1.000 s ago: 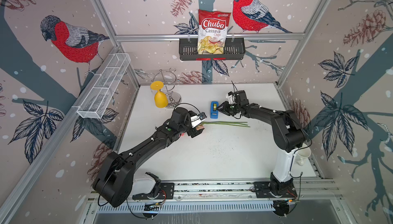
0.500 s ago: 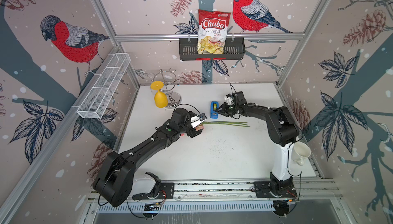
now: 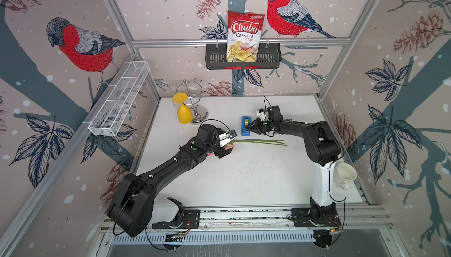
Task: Wrap bouquets with tape
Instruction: Pull the tape from the tape cutter.
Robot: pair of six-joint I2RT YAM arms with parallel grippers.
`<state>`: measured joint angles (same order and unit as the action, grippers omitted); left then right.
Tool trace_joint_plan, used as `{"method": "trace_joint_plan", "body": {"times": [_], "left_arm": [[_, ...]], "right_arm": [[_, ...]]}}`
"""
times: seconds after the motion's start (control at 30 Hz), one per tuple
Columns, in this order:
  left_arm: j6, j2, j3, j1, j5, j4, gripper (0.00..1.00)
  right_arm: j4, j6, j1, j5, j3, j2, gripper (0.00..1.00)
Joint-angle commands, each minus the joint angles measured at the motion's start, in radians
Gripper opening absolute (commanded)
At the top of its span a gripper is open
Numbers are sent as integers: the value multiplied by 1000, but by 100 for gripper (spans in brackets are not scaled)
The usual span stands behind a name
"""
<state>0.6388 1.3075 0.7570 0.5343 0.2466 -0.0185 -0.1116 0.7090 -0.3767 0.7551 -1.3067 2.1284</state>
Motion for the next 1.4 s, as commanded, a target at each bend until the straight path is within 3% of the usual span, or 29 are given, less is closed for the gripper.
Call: {"method": "trace_joint_plan", "body": {"times": [0.0,0.4,0.93,1.17,1.37], "left_arm": [[-2,7,-7,3,-14,-31,87],[3,18,0,2,-24,-21,86],[19,18,7,2,-12,-3,86],[22,16,5,2,-15,-7,86],[29,21,2,2,-17,-9,85]], "right_arm": [[-43,45,10,16,8,26,22],[-98,78,12,56,25,60,20],[-214,149,11,136,63,32,0],[-343,225,7,196,99,-26,0],[-322,209,-5,191,92,-53,0]]}}
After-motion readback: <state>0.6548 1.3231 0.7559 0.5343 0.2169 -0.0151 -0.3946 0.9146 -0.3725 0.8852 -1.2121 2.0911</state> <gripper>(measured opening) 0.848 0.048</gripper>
